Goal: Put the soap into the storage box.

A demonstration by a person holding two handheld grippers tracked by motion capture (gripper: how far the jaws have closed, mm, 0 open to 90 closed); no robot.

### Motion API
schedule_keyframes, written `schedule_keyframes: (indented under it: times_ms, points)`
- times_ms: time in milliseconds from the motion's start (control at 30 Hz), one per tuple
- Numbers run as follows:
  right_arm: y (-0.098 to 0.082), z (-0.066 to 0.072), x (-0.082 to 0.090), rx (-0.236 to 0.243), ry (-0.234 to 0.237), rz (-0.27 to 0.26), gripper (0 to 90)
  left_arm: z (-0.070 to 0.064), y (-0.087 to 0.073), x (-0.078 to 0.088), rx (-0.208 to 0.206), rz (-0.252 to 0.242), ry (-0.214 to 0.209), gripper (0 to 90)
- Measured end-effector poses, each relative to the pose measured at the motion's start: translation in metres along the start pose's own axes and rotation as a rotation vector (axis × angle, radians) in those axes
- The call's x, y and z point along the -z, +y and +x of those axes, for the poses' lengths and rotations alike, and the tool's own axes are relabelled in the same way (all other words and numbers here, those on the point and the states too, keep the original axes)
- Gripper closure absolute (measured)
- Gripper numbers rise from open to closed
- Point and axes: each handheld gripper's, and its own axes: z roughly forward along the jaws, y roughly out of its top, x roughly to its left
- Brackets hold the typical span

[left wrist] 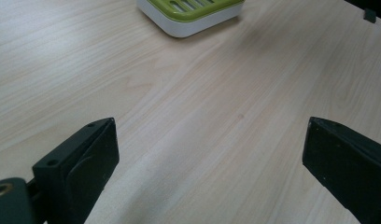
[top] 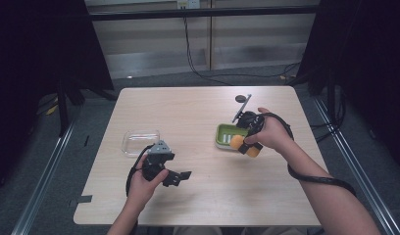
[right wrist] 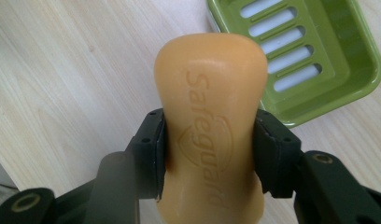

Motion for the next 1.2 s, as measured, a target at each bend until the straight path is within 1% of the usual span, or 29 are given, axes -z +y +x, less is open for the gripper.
schedule_keyframes:
  times_ms: [133, 200, 233, 300, 367, 400, 433, 600, 667, 700, 733, 867, 900, 1200]
  points:
    - [0.002, -0.001, 0.000, 0.001, -0.001, 0.002, 50.2, 0.000, 0.000, 0.000, 0.002, 0.001, -0.001, 3.8]
    - [0.003, -0.001, 0.000, 0.001, -0.009, 0.004, 50.2, 0.000, 0.000, 0.000, 0.001, -0.001, -0.003, 3.8]
    - [0.004, -0.002, 0.001, 0.003, -0.008, 0.017, 50.2, 0.000, 0.000, 0.000, 0.000, 0.001, 0.000, 3.8]
    - [0.004, -0.003, 0.000, 0.001, -0.002, 0.003, 50.2, 0.000, 0.000, 0.000, 0.000, 0.001, 0.000, 3.8]
    - [0.005, -0.003, 0.000, 0.004, -0.004, 0.011, 50.2, 0.000, 0.000, 0.000, -0.001, 0.001, 0.000, 3.8]
    - [0.005, -0.004, 0.000, 0.005, -0.005, 0.006, 50.2, 0.000, 0.000, 0.000, -0.003, 0.001, 0.000, 3.8]
    - [0.005, -0.004, -0.001, 0.001, 0.004, -0.001, 50.2, 0.000, 0.000, 0.000, -0.004, 0.001, -0.002, 3.8]
    - [0.006, -0.007, -0.001, -0.008, 0.002, 0.001, 50.2, 0.000, 0.000, 0.000, -0.006, 0.003, 0.000, 3.8]
    - [0.006, -0.008, -0.001, -0.010, -0.002, -0.007, 50.1, 0.000, 0.000, 0.000, -0.005, 0.002, -0.001, 3.8]
    - [0.006, -0.010, -0.001, 0.001, -0.003, -0.003, 50.2, 0.000, 0.000, 0.000, -0.004, 0.001, 0.000, 3.8]
    - [0.006, -0.010, -0.002, -0.012, 0.002, -0.006, 50.2, 0.000, 0.000, 0.000, -0.003, 0.001, -0.001, 3.8]
    - [0.006, -0.013, -0.002, -0.008, -0.001, -0.007, 50.2, 0.000, 0.000, 0.000, -0.005, 0.003, 0.000, 3.8]
    - [0.006, -0.013, -0.002, -0.018, -0.001, -0.009, 50.2, 0.000, 0.000, 0.000, -0.005, 0.002, 0.000, 3.8]
    - [0.007, -0.018, -0.004, 0.008, -0.006, -0.022, 50.2, 0.000, 0.000, 0.000, -0.002, 0.003, 0.000, 3.8]
